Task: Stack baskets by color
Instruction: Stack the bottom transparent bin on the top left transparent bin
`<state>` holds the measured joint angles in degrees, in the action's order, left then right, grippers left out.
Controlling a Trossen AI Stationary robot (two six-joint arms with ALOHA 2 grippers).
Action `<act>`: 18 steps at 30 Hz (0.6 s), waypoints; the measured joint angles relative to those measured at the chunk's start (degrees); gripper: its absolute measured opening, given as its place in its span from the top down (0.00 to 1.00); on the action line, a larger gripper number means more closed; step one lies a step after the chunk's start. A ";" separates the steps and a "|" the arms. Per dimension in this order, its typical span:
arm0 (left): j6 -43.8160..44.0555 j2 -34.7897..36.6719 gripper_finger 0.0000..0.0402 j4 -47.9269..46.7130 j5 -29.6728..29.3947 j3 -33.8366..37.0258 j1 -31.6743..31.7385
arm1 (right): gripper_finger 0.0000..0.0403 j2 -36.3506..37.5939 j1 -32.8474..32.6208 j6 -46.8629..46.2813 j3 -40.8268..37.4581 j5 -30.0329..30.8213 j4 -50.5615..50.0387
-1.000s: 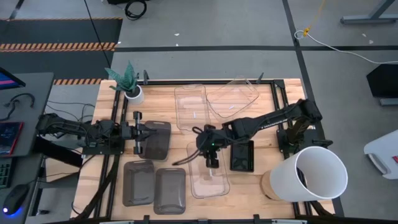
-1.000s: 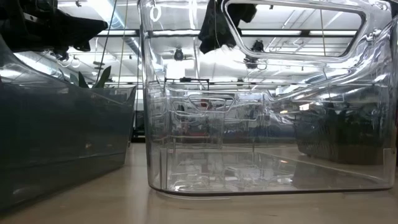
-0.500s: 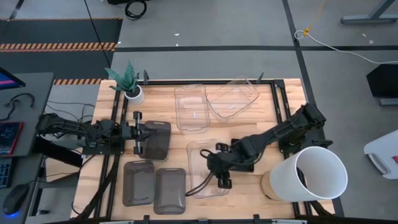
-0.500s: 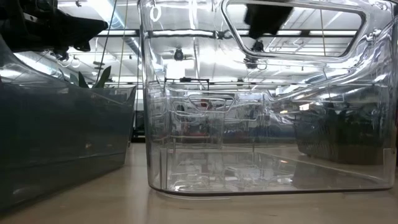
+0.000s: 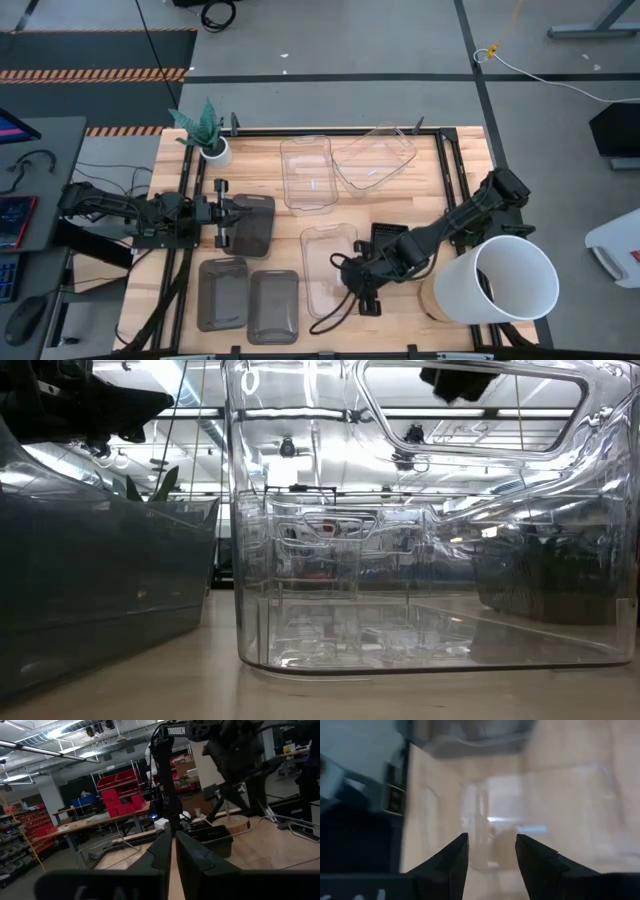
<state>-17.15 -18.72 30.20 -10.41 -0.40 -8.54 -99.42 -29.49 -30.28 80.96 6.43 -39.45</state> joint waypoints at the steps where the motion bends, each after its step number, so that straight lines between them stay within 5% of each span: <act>1: 0.00 0.00 0.93 0.02 0.00 0.00 0.00 | 0.58 0.01 -0.30 0.00 -0.06 -0.26 1.47; 18: 0.00 -0.01 0.92 -0.04 0.00 0.02 0.00 | 0.58 -4.63 -3.24 0.97 -1.30 -0.07 8.56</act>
<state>-17.15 -18.74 30.16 -10.41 -0.38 -8.54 -104.05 -32.73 -29.31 79.66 6.36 -30.89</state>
